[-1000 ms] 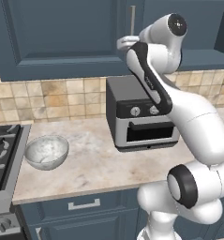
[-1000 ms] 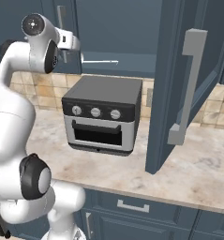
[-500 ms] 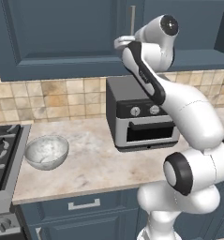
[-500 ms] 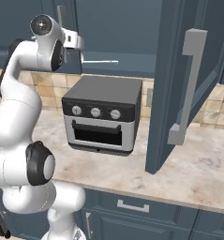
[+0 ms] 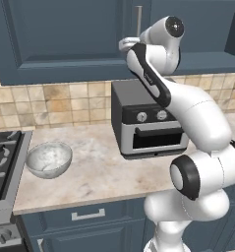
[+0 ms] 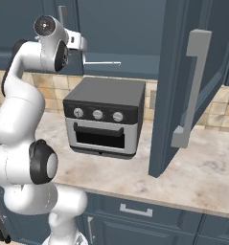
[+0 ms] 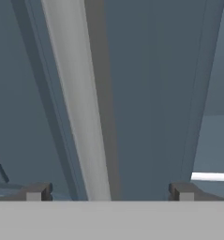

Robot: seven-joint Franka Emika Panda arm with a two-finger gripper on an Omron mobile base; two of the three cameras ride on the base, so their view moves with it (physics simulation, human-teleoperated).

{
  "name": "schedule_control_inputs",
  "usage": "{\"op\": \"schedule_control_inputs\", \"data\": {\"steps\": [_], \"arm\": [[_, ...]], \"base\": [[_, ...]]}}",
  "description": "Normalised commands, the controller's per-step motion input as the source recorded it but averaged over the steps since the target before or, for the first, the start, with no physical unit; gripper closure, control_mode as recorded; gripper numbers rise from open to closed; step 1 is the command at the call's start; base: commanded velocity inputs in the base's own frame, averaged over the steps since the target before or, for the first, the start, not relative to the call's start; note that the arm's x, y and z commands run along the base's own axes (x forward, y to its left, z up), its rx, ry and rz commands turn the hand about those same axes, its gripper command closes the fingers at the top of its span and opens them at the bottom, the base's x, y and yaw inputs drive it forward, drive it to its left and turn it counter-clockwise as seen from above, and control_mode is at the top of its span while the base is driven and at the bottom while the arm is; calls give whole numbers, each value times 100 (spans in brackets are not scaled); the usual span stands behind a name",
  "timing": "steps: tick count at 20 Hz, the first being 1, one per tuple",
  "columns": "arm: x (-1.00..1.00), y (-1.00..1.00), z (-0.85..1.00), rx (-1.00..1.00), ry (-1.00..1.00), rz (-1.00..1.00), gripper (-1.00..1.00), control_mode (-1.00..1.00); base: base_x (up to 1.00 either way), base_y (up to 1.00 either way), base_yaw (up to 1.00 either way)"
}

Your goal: Open the cabinet and move the ladle to the pot. Then close the cabinet.

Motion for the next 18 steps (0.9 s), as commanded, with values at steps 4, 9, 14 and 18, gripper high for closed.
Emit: {"op": "schedule_control_inputs", "data": {"steps": [4,9,14,18], "arm": [[36,14,-11,0,0,0,100,-100],[17,48,-11,-1,0,0,100,-100],[0,68,-4,-2,0,0,100,-100],[0,84,-1,-2,0,3,100,-100]], "base": [[0,0,0],[0,0,0],[0,0,0],[0,0,0]]}}
